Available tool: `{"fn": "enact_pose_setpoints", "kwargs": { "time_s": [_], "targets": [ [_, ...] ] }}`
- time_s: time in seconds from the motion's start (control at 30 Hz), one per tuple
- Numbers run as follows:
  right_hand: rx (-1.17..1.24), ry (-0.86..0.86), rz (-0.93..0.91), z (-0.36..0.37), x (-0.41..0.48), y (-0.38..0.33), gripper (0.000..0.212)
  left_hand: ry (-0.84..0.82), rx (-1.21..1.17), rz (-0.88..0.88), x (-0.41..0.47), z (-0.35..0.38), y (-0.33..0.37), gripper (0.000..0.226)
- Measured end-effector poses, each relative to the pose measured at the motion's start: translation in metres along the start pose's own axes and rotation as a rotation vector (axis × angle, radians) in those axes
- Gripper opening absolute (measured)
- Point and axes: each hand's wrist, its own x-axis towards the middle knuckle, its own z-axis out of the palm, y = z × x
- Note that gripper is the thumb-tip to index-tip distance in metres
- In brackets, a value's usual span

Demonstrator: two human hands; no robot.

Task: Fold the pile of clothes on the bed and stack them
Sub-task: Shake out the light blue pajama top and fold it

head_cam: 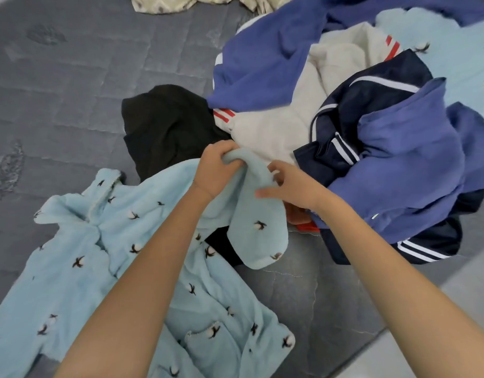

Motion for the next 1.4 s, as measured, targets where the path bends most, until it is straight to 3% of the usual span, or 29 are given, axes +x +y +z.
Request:
{"fn": "enact_pose_setpoints", "kwargs": {
  "time_s": [0.1,0.17,0.27,0.33,0.43,0.57,0.63,0.77,0.93,1.2,1.3,1.4],
  "targets": [
    [0.001,-0.163,0.034,-0.006,-0.001,0.012,0.031,0.186,-0.154,-0.122,0.011,-0.002,0.014,0.005],
    [0.217,-0.194,0.048,-0.012,-0.002,0.014,0.025,0.299,-0.181,-0.196,0.018,0.0,0.015,0.01],
    [0.561,0.007,0.044,-0.031,0.001,0.006,0.012,0.338,-0.185,-0.245,0.024,0.0,0.004,0.012],
    [0.365,0.275,-0.024,-0.053,0.007,-0.004,0.009,0.281,-0.045,-0.226,0.025,-0.002,-0.007,0.033],
    [-0.081,0.493,-0.119,-0.09,0.013,-0.023,0.018,0.242,0.222,-0.197,0.01,-0.004,-0.017,0.068],
    [-0.337,0.525,-0.103,-0.11,0.033,-0.038,0.018,0.267,0.354,-0.173,-0.045,0.003,-0.036,0.064],
    [-0.543,0.537,-0.107,-0.101,0.047,-0.035,0.029,0.247,0.402,-0.188,-0.075,0.007,-0.051,0.065],
    [-0.711,0.603,-0.329,-0.054,0.052,-0.027,0.046,0.142,0.507,-0.179,-0.126,0.005,-0.079,0.06],
    [-0.581,0.449,-0.458,0.039,0.034,-0.015,0.051,-0.032,0.628,-0.302,-0.183,-0.015,-0.104,0.068],
    [-0.616,0.209,-0.535,0.187,-0.037,0.039,0.057,-0.025,0.704,-0.416,-0.307,-0.028,-0.144,0.069],
    [-0.642,0.125,-0.446,0.224,-0.07,0.067,0.065,0.073,0.696,-0.494,-0.357,-0.016,-0.151,0.066],
    [-0.633,0.03,-0.192,0.241,-0.101,0.096,0.079,0.244,0.627,-0.703,-0.409,0.0,-0.153,0.059]
  ]
}}
